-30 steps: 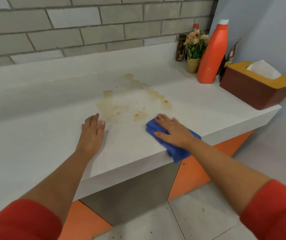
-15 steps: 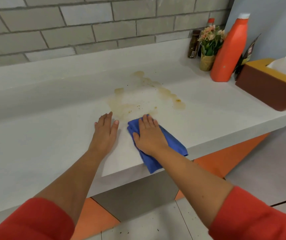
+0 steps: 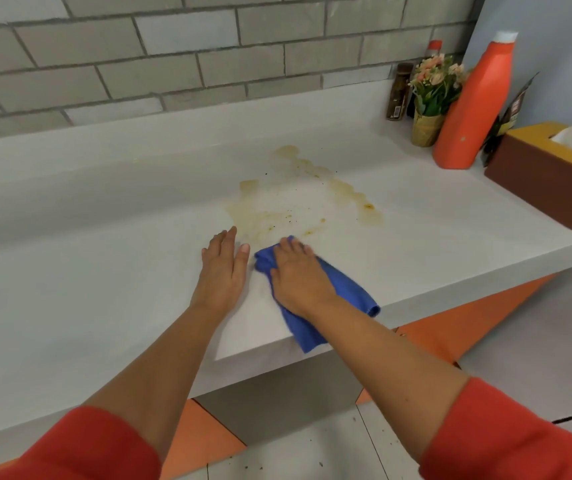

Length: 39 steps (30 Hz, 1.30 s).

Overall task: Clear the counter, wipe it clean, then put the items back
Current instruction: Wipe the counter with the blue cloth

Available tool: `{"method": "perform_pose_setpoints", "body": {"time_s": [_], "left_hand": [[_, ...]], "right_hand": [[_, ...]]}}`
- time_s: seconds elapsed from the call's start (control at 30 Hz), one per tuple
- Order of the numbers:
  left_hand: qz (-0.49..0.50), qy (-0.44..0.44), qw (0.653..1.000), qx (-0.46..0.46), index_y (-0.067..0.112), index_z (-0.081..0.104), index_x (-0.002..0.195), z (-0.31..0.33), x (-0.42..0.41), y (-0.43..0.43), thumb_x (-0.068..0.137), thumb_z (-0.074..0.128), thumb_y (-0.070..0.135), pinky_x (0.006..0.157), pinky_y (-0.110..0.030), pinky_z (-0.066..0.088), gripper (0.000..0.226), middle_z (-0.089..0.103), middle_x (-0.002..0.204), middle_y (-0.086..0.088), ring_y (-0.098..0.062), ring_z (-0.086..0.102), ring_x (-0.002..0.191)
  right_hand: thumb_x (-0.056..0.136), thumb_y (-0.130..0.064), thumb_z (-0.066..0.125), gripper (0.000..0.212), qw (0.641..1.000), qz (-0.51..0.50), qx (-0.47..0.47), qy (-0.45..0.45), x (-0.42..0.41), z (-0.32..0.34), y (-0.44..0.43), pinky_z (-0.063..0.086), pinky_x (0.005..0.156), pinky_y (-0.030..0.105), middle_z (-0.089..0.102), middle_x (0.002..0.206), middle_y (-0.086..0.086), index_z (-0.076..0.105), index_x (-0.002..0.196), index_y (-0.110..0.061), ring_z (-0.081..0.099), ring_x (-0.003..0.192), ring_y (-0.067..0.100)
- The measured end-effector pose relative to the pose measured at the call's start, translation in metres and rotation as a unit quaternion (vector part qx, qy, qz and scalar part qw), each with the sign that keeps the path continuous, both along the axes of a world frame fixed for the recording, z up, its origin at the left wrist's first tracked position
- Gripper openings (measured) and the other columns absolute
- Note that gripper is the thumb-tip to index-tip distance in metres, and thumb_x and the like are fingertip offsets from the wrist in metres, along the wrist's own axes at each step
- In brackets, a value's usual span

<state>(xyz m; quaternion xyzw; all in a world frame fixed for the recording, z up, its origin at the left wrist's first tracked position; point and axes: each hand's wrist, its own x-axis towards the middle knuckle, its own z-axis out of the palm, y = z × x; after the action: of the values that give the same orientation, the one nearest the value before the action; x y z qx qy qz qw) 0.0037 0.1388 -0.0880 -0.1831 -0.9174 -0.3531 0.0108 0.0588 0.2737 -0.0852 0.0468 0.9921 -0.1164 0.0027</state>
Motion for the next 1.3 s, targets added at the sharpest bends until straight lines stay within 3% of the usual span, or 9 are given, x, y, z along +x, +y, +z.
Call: {"method": "perform_pose_setpoints", "body": {"time_s": [0.13, 0.33, 0.5, 0.6, 0.73, 0.87, 0.97, 1.13, 1.3], "left_hand": [[0.011, -0.003, 1.000, 0.027, 0.014, 0.020, 0.148, 0.002, 0.002, -0.002, 0.101, 0.022, 0.033, 0.119, -0.032, 0.002, 0.051, 0.020, 0.154, -0.006, -0.018, 0.014, 0.144], [-0.007, -0.011, 1.000, 0.021, 0.015, 0.017, 0.149, 0.001, 0.001, -0.001, 0.101, 0.020, 0.037, 0.119, -0.032, 0.000, 0.053, 0.018, 0.155, -0.004, -0.017, 0.010, 0.145], [-0.003, -0.016, 1.000, 0.022, 0.013, 0.017, 0.148, 0.001, -0.001, 0.000, 0.101, 0.022, 0.034, 0.119, -0.033, 0.000, 0.052, 0.018, 0.155, -0.008, -0.019, 0.012, 0.144], [0.002, -0.018, 0.999, 0.035, 0.013, 0.018, 0.148, 0.002, 0.001, -0.002, 0.101, 0.022, 0.034, 0.120, -0.035, 0.003, 0.052, 0.018, 0.155, -0.007, -0.018, 0.011, 0.144], [0.008, -0.027, 0.998, 0.060, 0.016, 0.018, 0.148, 0.004, 0.003, -0.004, 0.101, 0.021, 0.037, 0.120, -0.039, 0.009, 0.052, 0.018, 0.155, -0.003, -0.017, 0.011, 0.145], [-0.001, -0.023, 0.997, 0.077, 0.015, 0.019, 0.148, 0.004, 0.002, -0.004, 0.101, 0.022, 0.036, 0.119, -0.041, 0.012, 0.052, 0.020, 0.154, -0.003, -0.017, 0.014, 0.144], [0.007, -0.027, 0.994, 0.108, 0.015, 0.021, 0.147, 0.005, 0.000, -0.003, 0.101, 0.024, 0.034, 0.119, -0.037, 0.013, 0.050, 0.023, 0.153, -0.004, -0.017, 0.019, 0.142], [0.059, -0.067, 0.975, 0.204, 0.016, 0.028, 0.145, 0.013, -0.004, -0.012, 0.102, 0.025, 0.032, 0.105, -0.015, 0.016, 0.047, 0.028, 0.150, -0.002, -0.013, 0.028, 0.138], [0.058, 0.047, 0.997, 0.005, 0.007, 0.037, 0.141, 0.010, -0.042, -0.039, 0.100, 0.034, 0.026, 0.112, -0.034, 0.024, 0.045, 0.032, 0.148, -0.011, -0.026, 0.031, 0.136]], "right_hand": [[0.101, -0.022, 0.030, 0.049, 0.996, 0.060, -0.067, -0.006, 0.014, 0.006, 0.032, 0.001, 0.117, 0.028, 0.015, 0.158, 0.001, 0.021, 0.148, -0.014, 0.010, 0.146, 0.013], [0.101, -0.020, 0.024, 0.049, 0.992, -0.122, 0.011, 0.010, -0.019, 0.005, 0.054, 0.009, 0.119, 0.036, 0.019, 0.155, 0.012, 0.020, 0.147, -0.003, 0.014, 0.144, 0.026], [0.102, -0.020, 0.027, 0.049, 0.998, 0.051, -0.035, 0.012, -0.003, 0.003, -0.006, 0.003, 0.118, 0.029, 0.014, 0.158, 0.007, 0.019, 0.149, -0.008, 0.010, 0.146, 0.020], [0.102, -0.021, 0.032, 0.048, 0.991, 0.111, -0.074, 0.002, 0.018, 0.007, 0.017, 0.001, 0.117, 0.025, 0.014, 0.158, -0.003, 0.022, 0.149, -0.017, 0.010, 0.146, 0.010], [0.101, -0.017, 0.033, 0.046, 0.996, -0.045, -0.072, 0.024, 0.000, 0.006, 0.075, 0.005, 0.116, 0.029, 0.024, 0.156, 0.003, 0.027, 0.146, -0.013, 0.018, 0.145, 0.015], [0.101, -0.019, 0.024, 0.048, 0.990, -0.143, -0.011, 0.016, -0.043, 0.002, 0.059, 0.010, 0.119, 0.034, 0.020, 0.155, 0.012, 0.021, 0.146, -0.002, 0.013, 0.145, 0.025], [0.101, -0.020, 0.025, 0.051, 0.998, -0.059, -0.030, 0.015, -0.046, -0.001, 0.014, 0.007, 0.120, 0.033, 0.016, 0.157, 0.012, 0.017, 0.148, -0.003, 0.011, 0.146, 0.024], [0.100, -0.020, 0.036, 0.047, 0.987, 0.126, -0.098, 0.007, 0.011, 0.012, 0.000, 0.007, 0.115, 0.022, 0.026, 0.154, 0.001, 0.029, 0.145, -0.012, 0.022, 0.143, 0.016], [0.095, -0.028, 0.038, 0.043, 0.996, -0.062, -0.002, 0.069, 0.009, 0.008, 0.064, 0.028, 0.107, 0.038, 0.047, 0.135, 0.016, 0.056, 0.126, -0.004, 0.044, 0.123, 0.035]]}}
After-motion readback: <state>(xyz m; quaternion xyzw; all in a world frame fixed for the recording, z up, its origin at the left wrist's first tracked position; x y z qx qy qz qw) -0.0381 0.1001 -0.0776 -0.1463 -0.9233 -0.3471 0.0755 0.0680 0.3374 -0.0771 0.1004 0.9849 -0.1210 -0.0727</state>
